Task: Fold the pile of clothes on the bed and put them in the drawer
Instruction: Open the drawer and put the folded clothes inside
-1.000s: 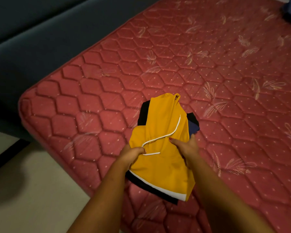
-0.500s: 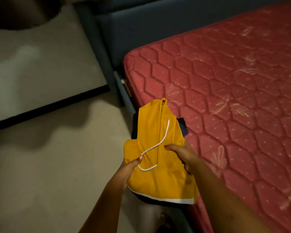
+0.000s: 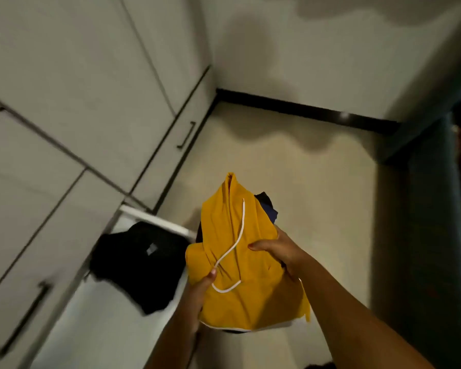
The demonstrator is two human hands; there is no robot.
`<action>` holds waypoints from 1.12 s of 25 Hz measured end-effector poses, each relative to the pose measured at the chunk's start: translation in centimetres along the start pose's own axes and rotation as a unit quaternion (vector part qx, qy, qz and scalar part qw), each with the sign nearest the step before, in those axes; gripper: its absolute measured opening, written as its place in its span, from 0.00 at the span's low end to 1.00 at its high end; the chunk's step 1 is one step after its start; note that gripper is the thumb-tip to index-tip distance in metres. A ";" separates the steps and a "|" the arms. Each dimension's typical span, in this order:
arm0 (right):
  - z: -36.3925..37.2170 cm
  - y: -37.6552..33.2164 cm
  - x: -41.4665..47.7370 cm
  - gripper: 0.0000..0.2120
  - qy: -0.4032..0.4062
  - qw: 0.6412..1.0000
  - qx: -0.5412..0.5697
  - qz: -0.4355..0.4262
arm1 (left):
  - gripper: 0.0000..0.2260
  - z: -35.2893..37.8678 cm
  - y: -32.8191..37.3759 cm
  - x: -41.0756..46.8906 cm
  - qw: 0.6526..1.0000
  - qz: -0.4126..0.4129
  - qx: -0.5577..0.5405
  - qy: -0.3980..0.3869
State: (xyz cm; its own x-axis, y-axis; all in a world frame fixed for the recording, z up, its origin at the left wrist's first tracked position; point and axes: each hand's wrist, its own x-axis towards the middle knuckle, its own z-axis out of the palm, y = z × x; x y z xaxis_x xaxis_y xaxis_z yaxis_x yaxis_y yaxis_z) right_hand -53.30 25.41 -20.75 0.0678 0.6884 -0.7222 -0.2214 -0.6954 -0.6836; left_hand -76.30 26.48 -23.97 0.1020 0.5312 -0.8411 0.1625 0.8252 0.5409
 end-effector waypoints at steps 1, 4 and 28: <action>4.9 -0.1 0.9 0.23 -0.034 0.999 -0.026 0.007 | 0.35 -4.7 -1.1 -0.6 0.998 -0.009 -0.051 0.025; 19.6 1.1 3.8 0.24 -0.125 0.984 -0.122 0.037 | 0.36 -18.4 -5.4 -2.7 0.986 -0.021 -0.134 0.097; 57.0 30.0 21.4 0.31 -0.227 0.618 -0.749 -0.078 | 0.27 -43.0 -34.2 6.3 0.923 -0.035 -0.173 0.342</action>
State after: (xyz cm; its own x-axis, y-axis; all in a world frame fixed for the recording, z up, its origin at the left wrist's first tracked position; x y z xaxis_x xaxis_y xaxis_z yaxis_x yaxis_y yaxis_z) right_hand -113.94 31.04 -50.75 -0.3796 0.5219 -0.7639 0.9251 0.2088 -0.3171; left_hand -123.38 9.88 -47.68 -0.5597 0.3740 -0.7395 -0.1899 0.8107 0.5538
